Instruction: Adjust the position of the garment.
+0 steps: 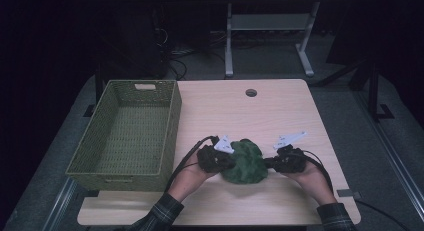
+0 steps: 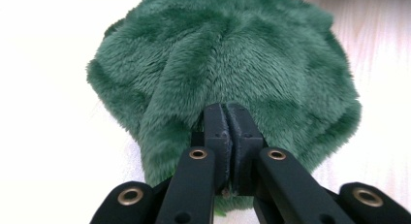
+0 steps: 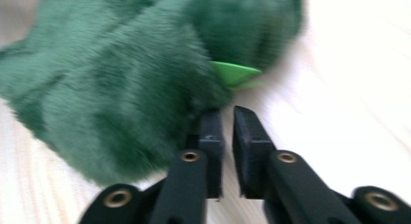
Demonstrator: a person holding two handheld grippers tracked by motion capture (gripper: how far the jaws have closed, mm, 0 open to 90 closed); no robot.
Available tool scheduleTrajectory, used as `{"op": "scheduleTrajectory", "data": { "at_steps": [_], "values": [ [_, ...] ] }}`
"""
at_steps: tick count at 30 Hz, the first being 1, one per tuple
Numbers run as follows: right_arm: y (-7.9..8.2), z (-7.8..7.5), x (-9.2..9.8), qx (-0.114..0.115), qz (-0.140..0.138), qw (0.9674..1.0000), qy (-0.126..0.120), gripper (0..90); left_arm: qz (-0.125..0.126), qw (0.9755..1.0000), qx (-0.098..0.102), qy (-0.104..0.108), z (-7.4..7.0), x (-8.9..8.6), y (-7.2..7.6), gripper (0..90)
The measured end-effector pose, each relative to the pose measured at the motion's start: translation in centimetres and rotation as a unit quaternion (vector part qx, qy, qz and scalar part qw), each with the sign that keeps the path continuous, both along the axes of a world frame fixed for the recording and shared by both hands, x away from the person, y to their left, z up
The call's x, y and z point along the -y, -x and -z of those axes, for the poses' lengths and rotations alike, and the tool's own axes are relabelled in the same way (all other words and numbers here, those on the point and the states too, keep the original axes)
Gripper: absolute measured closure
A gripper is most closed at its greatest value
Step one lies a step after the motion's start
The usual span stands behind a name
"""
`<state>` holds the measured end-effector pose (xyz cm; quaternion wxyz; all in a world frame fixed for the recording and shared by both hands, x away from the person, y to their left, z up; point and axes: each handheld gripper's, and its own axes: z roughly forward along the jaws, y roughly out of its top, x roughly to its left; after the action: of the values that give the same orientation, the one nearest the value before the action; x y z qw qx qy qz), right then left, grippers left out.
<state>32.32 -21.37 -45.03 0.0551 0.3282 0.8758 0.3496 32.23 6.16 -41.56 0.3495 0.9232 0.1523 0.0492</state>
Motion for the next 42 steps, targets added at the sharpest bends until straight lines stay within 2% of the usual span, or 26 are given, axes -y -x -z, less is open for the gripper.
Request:
{"op": "scheduleTrajectory", "data": {
  "at_steps": [3,4,5,6,8,11,12,13,14,15,18,20,21,23,24,25,27,28,31,33,35,37,42],
  "values": [
    [0.8,0.2,1.4,0.024,0.041,0.9988,-0.009,58.8,0.002,1.0,-0.005,0.007,-0.7,-0.2,0.1,82.6],
    [1.1,0.3,1.8,0.03,0.059,0.9978,-0.007,52.7,0.008,1.0,-0.002,0.002,-1.0,-0.3,0.0,81.0],
    [1.5,0.5,2.2,0.041,0.07,0.9966,-0.009,47.6,0.003,0.9999,-0.005,0.009,-1.1,-0.2,0.1,79.4],
    [1.8,0.8,2.5,0.046,0.077,0.9959,-0.01,43.0,0.01,0.9999,-0.005,0.002,-1.3,-0.3,0.0,77.1],
    [2.3,1.3,2.9,0.05,0.091,0.9946,0.002,33.0,0.012,0.9999,-0.002,0.0,-1.6,-0.2,0.0,72.2],
    [2.9,2.2,3.5,0.054,0.112,0.992,0.022,22.8,0.018,0.9998,-0.005,-0.007,-2.0,-0.1,-0.1,63.4],
    [3.1,2.4,3.7,0.058,0.119,0.9909,0.025,20.1,0.025,0.9996,-0.005,-0.016,-2.2,-0.1,-0.2,60.5],
    [3.2,2.6,3.9,0.056,0.126,0.9902,0.023,17.8,0.022,0.9996,-0.011,-0.015,-2.3,0.0,-0.3,57.6],
    [3.3,2.7,4.2,0.056,0.133,0.9894,0.015,16.1,0.03,0.9992,-0.007,-0.024,-2.5,0.0,-0.5,54.3],
    [3.3,2.9,4.4,0.059,0.138,0.9886,0.013,13.6,0.024,0.9995,-0.009,-0.017,-2.5,0.1,-0.5,52.1],
    [3.4,3.1,4.8,0.065,0.148,0.9867,0.007,10.9,0.028,0.9994,-0.008,-0.019,-2.9,0.0,-0.9,46.5],
    [3.3,3.2,4.8,0.069,0.147,0.9867,0.007,9.6,0.028,0.9994,-0.007,-0.019,-3.1,0.0,-1.0,42.4],
    [3.2,3.2,4.8,0.068,0.146,0.9869,0.008,9.2,0.037,0.9989,-0.003,-0.027,-3.3,-0.1,-1.2,40.2],
    [3.2,3.2,4.8,0.068,0.145,0.987,0.007,8.9,0.034,0.9991,0.0,-0.024,-3.4,-0.1,-1.4,35.6],
    [3.2,3.2,4.9,0.068,0.145,0.987,0.007,8.9,0.04,0.9987,0.001,-0.03,-3.6,-0.2,-1.5,33.9],
    [3.2,3.2,4.8,0.068,0.146,0.987,0.007,8.8,0.034,0.9991,-0.002,-0.025,-3.5,-0.2,-1.5,31.8],
    [3.2,3.2,4.9,0.068,0.146,0.987,0.007,8.8,0.039,0.9988,0.002,-0.031,-3.6,-0.3,-1.7,27.7],
    [3.2,3.2,4.9,0.068,0.145,0.987,0.007,8.8,0.045,0.9982,0.007,-0.04,-3.7,-0.4,-1.9,26.0],
    [3.2,3.2,4.9,0.068,0.145,0.987,0.008,8.8,0.045,0.9981,0.011,-0.041,-3.7,-0.4,-2.0,21.2],
    [3.2,3.2,4.9,0.068,0.145,0.9871,0.008,8.8,0.046,0.9981,0.011,-0.041,-3.6,-0.3,-2.0,18.5],
    [3.2,3.2,4.9,0.068,0.145,0.9871,0.008,8.8,0.057,0.9969,0.013,-0.053,-3.7,-0.2,-2.1,16.4],
    [3.2,3.2,4.9,0.068,0.145,0.9871,0.008,8.8,0.062,0.9967,0.007,-0.053,-3.5,0.1,-2.2,14.4],
    [3.2,3.2,4.9,0.068,0.145,0.987,0.008,8.8,0.081,0.9943,0.002,-0.068,-3.2,0.8,-2.3,13.0]
  ]
}}
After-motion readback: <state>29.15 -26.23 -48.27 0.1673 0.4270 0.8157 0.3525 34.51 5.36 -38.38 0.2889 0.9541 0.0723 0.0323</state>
